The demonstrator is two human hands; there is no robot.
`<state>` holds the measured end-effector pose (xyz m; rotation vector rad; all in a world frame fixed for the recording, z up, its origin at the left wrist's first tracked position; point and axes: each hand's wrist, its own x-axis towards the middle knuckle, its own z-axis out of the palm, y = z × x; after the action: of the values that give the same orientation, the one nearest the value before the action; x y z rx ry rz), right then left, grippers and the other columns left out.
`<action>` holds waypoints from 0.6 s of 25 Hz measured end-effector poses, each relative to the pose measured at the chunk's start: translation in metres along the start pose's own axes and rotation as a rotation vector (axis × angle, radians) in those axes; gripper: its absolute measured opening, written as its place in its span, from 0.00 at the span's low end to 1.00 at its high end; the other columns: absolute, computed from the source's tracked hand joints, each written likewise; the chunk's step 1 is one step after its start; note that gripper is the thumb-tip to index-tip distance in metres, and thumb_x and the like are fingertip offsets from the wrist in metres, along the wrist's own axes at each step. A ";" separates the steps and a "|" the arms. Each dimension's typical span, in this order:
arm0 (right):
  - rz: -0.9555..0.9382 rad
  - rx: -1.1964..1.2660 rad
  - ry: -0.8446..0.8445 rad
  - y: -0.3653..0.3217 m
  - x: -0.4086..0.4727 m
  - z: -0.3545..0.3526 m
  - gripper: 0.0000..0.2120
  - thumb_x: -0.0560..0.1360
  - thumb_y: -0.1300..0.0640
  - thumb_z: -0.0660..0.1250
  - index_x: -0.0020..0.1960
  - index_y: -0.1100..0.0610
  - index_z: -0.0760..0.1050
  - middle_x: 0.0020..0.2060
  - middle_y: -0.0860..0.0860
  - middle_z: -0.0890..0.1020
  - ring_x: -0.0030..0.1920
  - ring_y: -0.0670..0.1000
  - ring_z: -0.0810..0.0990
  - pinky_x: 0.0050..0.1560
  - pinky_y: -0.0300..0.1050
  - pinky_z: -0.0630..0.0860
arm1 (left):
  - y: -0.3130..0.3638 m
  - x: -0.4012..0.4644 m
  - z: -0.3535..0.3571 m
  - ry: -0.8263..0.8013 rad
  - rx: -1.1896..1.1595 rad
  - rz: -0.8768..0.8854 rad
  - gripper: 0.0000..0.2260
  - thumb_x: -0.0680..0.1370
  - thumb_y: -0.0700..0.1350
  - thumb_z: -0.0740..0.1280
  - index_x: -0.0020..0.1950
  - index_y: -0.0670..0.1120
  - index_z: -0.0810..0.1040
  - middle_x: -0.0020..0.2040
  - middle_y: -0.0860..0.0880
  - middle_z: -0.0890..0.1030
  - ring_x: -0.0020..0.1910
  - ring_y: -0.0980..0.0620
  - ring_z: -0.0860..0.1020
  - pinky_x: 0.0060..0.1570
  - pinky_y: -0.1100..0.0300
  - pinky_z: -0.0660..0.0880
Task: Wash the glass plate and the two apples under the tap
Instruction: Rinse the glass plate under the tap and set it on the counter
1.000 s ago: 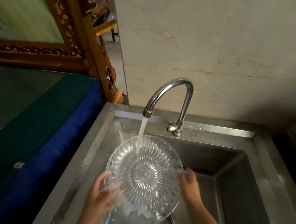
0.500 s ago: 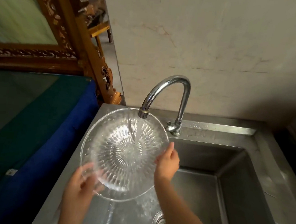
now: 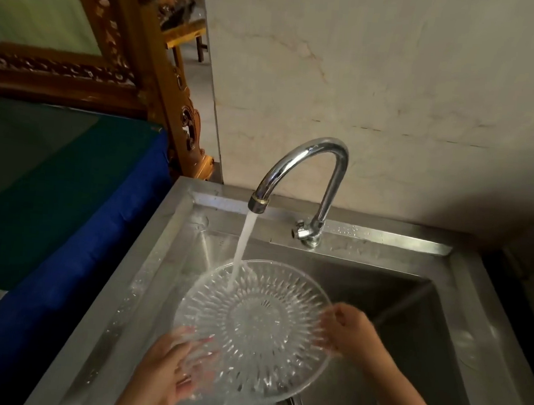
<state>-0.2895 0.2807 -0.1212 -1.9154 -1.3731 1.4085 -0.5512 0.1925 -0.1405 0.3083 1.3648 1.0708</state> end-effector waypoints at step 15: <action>-0.658 -0.638 0.372 -0.087 0.067 0.011 0.10 0.75 0.65 0.58 0.47 0.67 0.77 0.46 0.60 0.80 0.46 0.61 0.78 0.45 0.53 0.77 | -0.016 0.013 -0.011 -0.007 -0.069 -0.005 0.12 0.77 0.36 0.59 0.53 0.51 0.74 0.55 0.46 0.82 0.50 0.44 0.81 0.45 0.51 0.76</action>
<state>-0.3391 0.3749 -0.0925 -1.6604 -2.1304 0.3011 -0.5558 0.1897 -0.1630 0.2574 1.3190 1.1094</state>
